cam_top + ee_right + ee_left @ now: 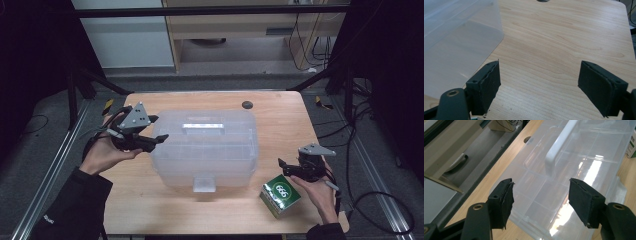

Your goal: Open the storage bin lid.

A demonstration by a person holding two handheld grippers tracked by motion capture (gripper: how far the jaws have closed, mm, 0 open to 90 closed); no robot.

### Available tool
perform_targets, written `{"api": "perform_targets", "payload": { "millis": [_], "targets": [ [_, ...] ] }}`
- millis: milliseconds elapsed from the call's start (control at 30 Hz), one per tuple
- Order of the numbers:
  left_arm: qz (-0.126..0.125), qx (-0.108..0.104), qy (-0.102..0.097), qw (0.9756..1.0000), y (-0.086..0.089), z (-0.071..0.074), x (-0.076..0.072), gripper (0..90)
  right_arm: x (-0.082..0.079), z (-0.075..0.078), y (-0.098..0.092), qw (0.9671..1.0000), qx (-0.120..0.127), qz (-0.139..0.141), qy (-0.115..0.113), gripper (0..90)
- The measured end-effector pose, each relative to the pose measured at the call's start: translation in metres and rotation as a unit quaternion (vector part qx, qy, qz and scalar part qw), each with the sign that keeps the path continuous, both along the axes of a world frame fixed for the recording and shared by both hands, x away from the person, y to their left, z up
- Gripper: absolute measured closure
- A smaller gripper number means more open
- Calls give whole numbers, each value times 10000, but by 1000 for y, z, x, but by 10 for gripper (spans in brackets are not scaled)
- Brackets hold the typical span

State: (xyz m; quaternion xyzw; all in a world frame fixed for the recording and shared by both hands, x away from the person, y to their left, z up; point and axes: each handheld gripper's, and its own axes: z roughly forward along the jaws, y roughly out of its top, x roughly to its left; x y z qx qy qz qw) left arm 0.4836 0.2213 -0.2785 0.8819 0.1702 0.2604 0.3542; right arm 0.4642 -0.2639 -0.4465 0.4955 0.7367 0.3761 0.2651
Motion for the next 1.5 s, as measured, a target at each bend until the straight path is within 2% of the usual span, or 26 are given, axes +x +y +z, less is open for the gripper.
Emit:
{"api": "perform_targets", "payload": {
  "millis": [267,367,700,967,1033,1333,1500],
  "targets": [
    [-165,242,0,9996,-14,1,4,358,0,0,1,10000,42,26,43,181],
    [-192,267,-8,9995,-19,2,5,359,0,0,0,10000,4,47,4,181],
    [-365,555,-24,9978,-41,0,10,359,1,0,1,9999,24,87,54,189],
    [-445,668,-3,9968,-51,0,14,370,0,0,2,9999,46,109,108,196],
    [-501,790,-1,9956,-56,0,16,382,1,0,3,9998,19,135,123,198],
    [-631,983,-3,9932,-70,-3,20,434,1,0,3,9997,16,191,167,217],
    [-675,1186,-11,9906,-75,-4,22,478,1,0,3,9996,23,211,201,233]
  ]
}}
